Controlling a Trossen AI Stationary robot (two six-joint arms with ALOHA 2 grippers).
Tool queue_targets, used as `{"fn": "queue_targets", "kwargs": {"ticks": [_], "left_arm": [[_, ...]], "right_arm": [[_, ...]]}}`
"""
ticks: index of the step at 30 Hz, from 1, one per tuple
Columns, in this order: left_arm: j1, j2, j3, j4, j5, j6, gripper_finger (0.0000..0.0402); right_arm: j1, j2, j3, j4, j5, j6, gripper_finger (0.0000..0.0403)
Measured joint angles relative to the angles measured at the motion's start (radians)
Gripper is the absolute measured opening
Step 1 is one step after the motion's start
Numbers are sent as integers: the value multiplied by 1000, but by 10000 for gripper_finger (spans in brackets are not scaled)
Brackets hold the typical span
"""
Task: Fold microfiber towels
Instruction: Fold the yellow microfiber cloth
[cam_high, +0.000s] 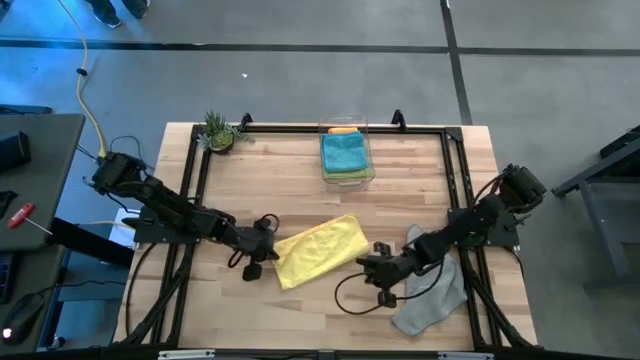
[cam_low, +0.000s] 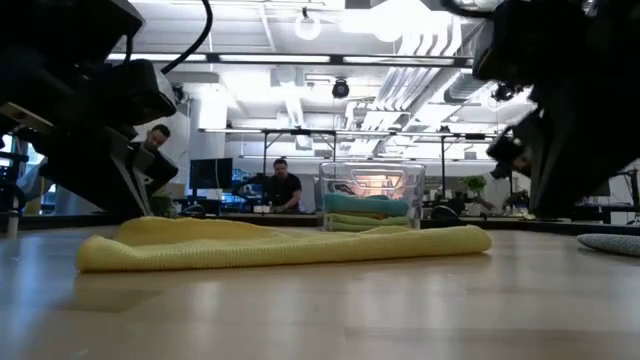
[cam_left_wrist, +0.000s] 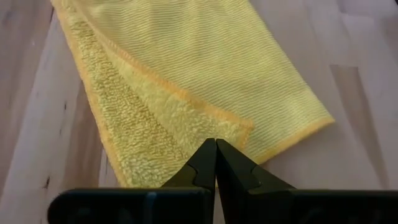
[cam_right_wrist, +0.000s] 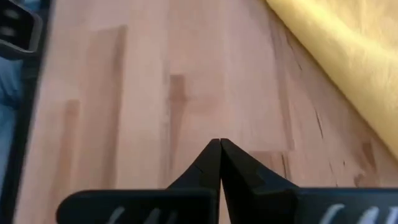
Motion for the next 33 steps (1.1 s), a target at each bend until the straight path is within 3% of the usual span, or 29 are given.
{"fn": "queue_targets", "kwargs": {"ticks": [8,33], "left_arm": [[5,-8,1,4,-16,-10,0],[5,-8,145,-187,-7,78,0]], "right_arm": [[-1,-46,0,18,56,-84,0],[13,-45,-1,68,50,-88,0]]}}
